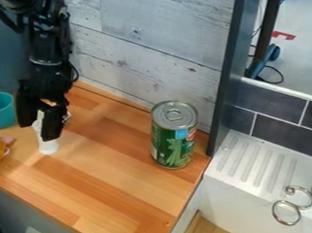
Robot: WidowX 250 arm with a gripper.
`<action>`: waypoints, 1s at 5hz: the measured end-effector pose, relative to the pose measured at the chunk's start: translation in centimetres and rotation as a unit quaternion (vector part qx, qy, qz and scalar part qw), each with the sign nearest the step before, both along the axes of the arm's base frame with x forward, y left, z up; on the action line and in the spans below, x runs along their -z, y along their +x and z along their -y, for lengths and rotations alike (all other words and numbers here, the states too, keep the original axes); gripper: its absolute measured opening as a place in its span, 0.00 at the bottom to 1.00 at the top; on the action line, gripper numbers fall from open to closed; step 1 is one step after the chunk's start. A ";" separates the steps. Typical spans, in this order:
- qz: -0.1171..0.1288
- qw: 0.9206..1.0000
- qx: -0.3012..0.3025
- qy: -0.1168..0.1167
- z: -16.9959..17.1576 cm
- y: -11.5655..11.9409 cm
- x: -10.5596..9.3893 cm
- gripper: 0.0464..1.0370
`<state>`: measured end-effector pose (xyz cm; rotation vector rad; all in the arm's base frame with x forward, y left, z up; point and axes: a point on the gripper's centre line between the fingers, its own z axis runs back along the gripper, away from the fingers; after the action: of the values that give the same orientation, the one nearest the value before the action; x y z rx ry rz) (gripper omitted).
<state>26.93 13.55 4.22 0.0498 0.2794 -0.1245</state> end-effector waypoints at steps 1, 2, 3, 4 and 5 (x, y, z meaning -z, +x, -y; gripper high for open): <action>-0.013 1.000 -0.003 -0.004 0.0 -0.1 0.9 0.63; -0.006 1.000 -0.002 -0.010 0.1 0.0 0.9 0.55; 0.018 1.000 -0.006 -0.013 0.3 -0.6 -0.8 0.55; 0.071 0.997 -0.018 0.002 -0.4 -1.0 -5.3 0.55; 0.083 0.995 -0.054 0.016 -1.5 -2.7 -7.8 0.55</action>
<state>24.27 15.08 12.06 0.0763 0.1183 -0.0079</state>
